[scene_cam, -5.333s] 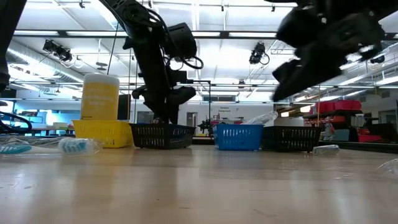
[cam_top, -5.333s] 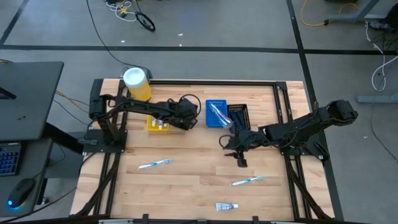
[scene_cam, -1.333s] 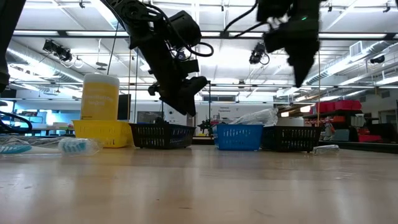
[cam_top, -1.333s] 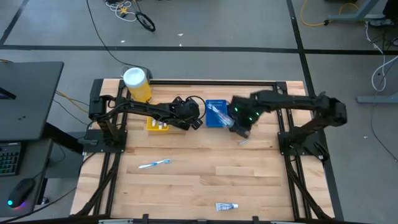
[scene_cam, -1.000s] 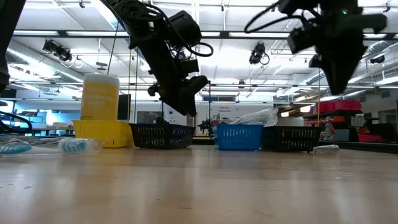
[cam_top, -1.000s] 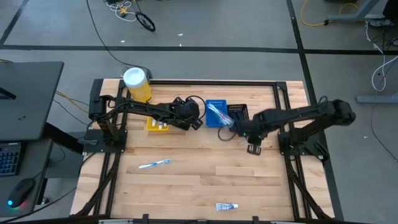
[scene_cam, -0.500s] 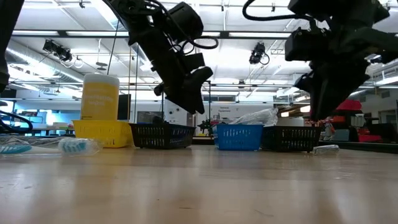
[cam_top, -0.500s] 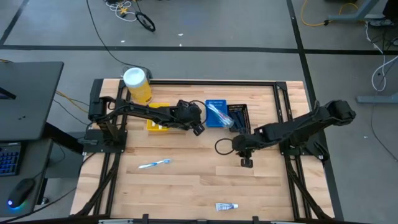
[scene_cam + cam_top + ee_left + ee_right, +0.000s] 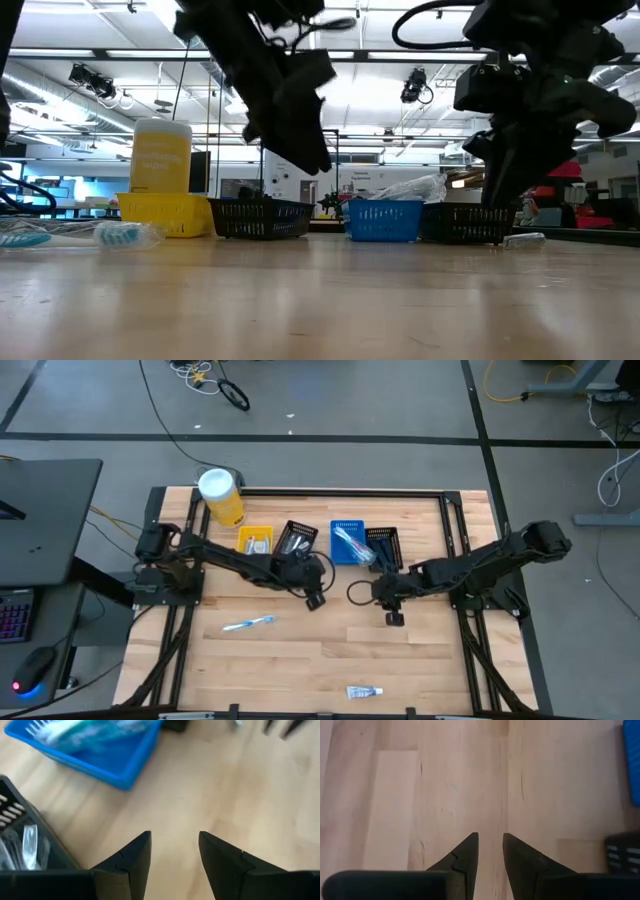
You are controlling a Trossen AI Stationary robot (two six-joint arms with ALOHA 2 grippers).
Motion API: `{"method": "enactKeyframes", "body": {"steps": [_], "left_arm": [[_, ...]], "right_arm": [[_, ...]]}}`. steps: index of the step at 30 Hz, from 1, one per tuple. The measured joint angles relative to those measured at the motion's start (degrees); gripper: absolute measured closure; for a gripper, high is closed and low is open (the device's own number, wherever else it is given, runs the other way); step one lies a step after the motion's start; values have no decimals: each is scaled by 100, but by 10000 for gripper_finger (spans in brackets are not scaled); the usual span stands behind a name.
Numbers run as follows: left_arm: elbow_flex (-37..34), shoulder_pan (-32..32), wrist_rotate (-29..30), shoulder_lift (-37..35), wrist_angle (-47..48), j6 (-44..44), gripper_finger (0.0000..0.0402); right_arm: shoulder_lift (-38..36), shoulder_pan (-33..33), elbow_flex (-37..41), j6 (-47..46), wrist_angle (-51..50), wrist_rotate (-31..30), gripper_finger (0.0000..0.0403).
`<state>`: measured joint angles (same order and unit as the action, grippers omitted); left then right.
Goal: Pick & Place Travel size toiletries
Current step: Put the white toothpaste into the yellow bin
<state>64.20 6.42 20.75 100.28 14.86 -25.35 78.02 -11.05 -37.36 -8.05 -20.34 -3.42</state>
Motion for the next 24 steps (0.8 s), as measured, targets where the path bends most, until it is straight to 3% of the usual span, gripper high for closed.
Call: {"method": "enactKeyframes", "body": {"steps": [9,14,17,20,24], "left_arm": [[438,540,-442,-359,1298,-86,228],[491,753,-668,-386,1012,11,228],[491,861,-692,-386,985,-63,228],[491,957,-474,-386,958,-183,228],[491,1046,-216,-386,961,-422,228]], "right_arm": [[15,140,-2,6,442,84,290],[18,138,-2,83,683,176,263],[18,81,0,-31,959,723,253],[18,-208,-2,-212,1350,1213,252],[39,-915,-4,-762,2034,1250,252]]}}
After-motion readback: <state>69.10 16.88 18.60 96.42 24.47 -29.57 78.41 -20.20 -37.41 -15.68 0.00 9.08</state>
